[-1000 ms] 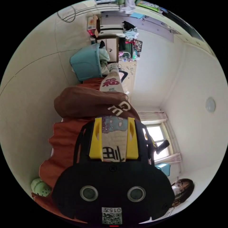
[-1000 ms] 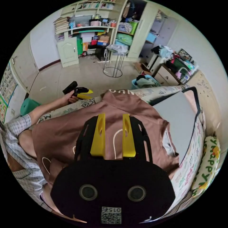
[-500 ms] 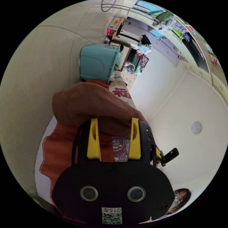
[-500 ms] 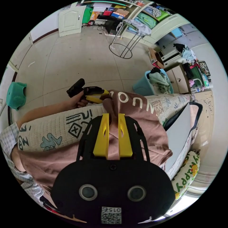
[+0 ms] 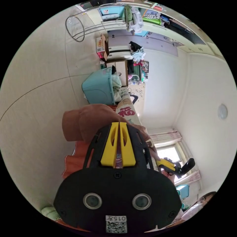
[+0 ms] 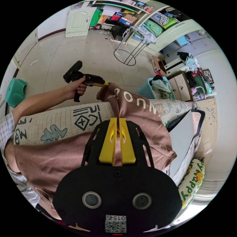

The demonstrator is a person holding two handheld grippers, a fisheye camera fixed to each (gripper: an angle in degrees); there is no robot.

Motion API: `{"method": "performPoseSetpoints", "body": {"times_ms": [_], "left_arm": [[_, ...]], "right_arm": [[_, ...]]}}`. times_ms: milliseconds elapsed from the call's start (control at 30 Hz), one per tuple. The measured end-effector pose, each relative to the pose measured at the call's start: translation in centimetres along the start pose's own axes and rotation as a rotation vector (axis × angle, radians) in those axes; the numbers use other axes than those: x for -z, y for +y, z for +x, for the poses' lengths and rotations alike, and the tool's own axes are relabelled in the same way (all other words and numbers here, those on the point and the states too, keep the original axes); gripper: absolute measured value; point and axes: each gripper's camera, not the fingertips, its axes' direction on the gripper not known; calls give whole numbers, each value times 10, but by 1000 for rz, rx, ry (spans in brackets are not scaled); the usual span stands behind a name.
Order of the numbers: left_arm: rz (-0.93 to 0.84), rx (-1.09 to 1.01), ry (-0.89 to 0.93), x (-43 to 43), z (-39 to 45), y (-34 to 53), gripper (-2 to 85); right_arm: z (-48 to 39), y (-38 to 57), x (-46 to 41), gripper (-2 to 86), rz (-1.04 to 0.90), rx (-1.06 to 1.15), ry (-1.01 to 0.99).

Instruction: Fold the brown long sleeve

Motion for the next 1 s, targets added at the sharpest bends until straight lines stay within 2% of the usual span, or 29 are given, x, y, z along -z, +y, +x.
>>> {"method": "performPoseSetpoints", "body": {"times_ms": [167,267,333,367,400,433,467,533,633,700,800,900,1000], "left_arm": [[133,-289,-29,28,48,65,-9],[114,-674,12,24,135,154,-8],[-50,-1056,31,-7,196,282,-7],[-115,-1143,39,-18,203,320,-7],[-266,-1302,43,-39,206,400,-5],[-405,-1442,29,-57,191,482,-4],[-457,-1509,14,-64,179,521,-3],[-585,-1742,-107,-84,102,656,0],[-763,-1836,-254,-103,-1,753,0],[-781,-1854,-319,-96,-47,783,1],[-718,-1813,-374,-66,-101,802,3],[-644,-1689,-272,-35,-144,804,9],[-716,-1647,-159,-36,-191,832,27]], "right_arm": [[22,41,5,0,94,-100,-72],[45,100,26,14,223,-224,-200],[63,172,48,30,374,-345,-279],[67,193,52,34,410,-380,-294],[74,238,59,41,468,-457,-312],[77,285,64,47,507,-538,-310],[77,309,67,51,522,-579,-297],[64,408,70,58,558,-727,-192],[39,505,54,58,482,-817,-180],[24,551,45,58,487,-854,-253],[1,606,41,62,595,-886,-309],[-15,627,50,76,697,-860,-233],[-7,618,35,107,556,-821,-250]]}}
